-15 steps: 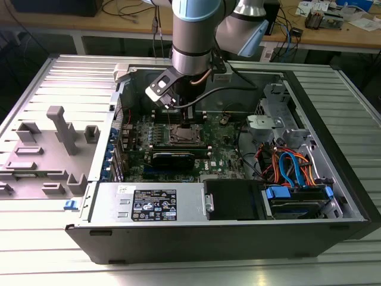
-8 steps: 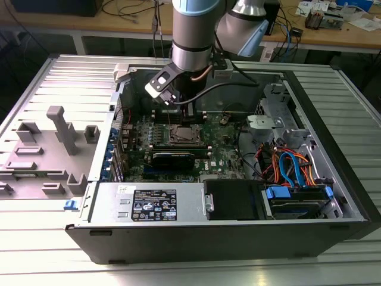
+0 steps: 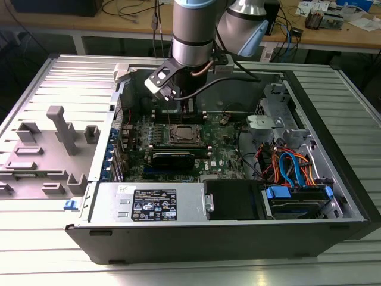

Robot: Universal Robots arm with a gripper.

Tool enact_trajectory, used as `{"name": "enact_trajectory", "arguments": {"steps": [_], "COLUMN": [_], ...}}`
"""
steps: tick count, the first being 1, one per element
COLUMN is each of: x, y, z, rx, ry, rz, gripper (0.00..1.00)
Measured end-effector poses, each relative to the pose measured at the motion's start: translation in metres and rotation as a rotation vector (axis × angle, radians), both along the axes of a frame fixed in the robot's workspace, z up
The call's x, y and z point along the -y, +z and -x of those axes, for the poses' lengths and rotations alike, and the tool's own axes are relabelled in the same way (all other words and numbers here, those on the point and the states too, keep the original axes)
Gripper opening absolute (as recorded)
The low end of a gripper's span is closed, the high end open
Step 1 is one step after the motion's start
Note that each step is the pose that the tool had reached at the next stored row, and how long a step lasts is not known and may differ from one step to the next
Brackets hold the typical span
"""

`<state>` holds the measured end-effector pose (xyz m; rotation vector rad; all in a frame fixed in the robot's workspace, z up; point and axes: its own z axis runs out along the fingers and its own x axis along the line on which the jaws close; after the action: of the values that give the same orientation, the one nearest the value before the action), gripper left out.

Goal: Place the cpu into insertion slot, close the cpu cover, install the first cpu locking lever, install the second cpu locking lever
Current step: 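Install the first cpu locking lever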

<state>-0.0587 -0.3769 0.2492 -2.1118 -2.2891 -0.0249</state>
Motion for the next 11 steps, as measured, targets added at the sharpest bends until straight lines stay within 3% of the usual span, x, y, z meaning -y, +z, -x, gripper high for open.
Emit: {"name": "enact_trajectory", "arguments": {"steps": [11], "x": [0.0000], "y": [0.0035], "z": [0.0000], "rx": [-0.0001], "ry": [0.000], "rz": [-0.0004], "gripper": [0.11]}}
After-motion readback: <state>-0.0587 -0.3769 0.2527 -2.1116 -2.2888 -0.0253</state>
